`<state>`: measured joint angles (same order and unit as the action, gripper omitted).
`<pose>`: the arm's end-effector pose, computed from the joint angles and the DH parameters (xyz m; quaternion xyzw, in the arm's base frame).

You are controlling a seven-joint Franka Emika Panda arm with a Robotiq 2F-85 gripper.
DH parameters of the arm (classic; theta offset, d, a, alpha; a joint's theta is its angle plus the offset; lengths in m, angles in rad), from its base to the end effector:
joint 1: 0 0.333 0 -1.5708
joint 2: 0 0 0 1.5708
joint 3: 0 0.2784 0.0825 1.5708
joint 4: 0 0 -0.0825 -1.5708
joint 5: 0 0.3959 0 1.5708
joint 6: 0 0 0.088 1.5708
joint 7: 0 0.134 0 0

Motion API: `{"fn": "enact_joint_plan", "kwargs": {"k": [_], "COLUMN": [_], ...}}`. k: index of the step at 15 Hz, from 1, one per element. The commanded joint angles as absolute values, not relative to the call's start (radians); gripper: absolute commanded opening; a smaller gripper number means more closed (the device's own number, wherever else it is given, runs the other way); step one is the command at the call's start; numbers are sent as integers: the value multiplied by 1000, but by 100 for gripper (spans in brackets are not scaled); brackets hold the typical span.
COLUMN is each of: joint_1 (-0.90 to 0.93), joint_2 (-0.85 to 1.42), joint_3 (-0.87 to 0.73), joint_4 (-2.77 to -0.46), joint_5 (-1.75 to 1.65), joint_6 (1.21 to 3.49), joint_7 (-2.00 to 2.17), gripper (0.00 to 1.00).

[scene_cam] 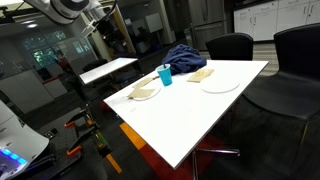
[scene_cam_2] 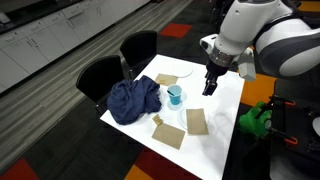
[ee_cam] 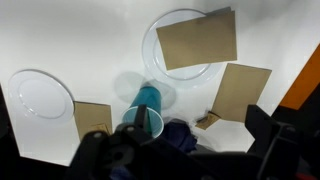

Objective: Take the green pen out of the light blue cup

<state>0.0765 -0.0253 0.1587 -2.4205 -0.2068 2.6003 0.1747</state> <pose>0.5036 0.1217 0.2652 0.9864 0.1126 0.1124 0.0419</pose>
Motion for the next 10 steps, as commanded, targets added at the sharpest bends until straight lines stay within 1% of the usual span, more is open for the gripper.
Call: {"fn": "enact_joint_plan", "kwargs": {"k": [1, 7, 10], "joint_1": [73, 71, 51], "joint_2": [82, 227, 285], "joint_3": [120, 69, 79], "joint_4": [-2355, -2287, -2252], "joint_5": [-259, -210, -146], "joint_6": [2689, 2844, 2874], "joint_7": [170, 62, -27], "gripper": [100, 100, 100]}}
